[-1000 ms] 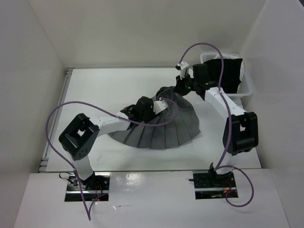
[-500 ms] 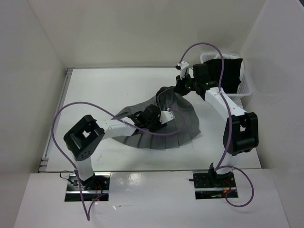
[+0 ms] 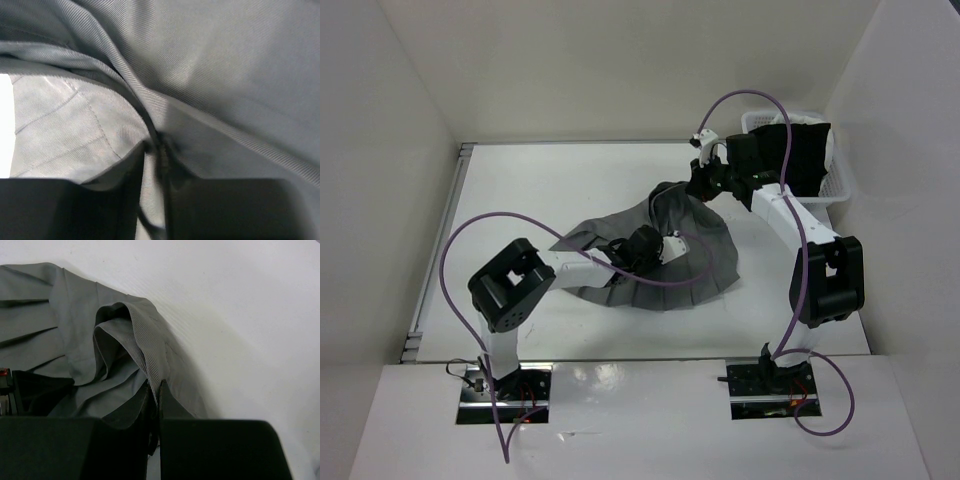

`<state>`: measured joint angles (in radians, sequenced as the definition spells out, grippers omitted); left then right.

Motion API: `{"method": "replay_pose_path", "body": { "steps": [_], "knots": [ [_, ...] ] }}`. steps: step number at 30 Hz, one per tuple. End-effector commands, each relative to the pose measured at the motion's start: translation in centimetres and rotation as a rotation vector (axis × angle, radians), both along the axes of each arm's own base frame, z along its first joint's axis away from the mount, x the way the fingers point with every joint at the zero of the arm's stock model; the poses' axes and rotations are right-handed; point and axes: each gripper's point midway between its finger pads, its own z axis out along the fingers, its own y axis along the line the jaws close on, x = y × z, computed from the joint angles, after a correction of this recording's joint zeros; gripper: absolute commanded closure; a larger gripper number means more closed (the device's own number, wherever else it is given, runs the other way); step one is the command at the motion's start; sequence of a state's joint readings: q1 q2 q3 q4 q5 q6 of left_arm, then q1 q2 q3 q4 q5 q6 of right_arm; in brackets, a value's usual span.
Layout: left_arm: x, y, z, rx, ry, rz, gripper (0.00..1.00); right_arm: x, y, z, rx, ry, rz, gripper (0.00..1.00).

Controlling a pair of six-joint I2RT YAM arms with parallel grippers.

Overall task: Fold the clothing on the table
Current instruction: Flatten the skirt out

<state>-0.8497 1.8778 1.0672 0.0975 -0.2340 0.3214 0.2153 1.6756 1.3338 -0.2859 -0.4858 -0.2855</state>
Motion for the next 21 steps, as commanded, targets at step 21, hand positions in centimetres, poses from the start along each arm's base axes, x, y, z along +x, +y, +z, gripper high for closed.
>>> {"method": "replay_pose_path", "body": {
  "steps": [21],
  "knots": [
    [6.9,2.8,8.9,-0.125,-0.117,0.167,1.00,-0.5,-0.4,2.9,0.019,-0.076,0.018,0.97]
  ]
}}
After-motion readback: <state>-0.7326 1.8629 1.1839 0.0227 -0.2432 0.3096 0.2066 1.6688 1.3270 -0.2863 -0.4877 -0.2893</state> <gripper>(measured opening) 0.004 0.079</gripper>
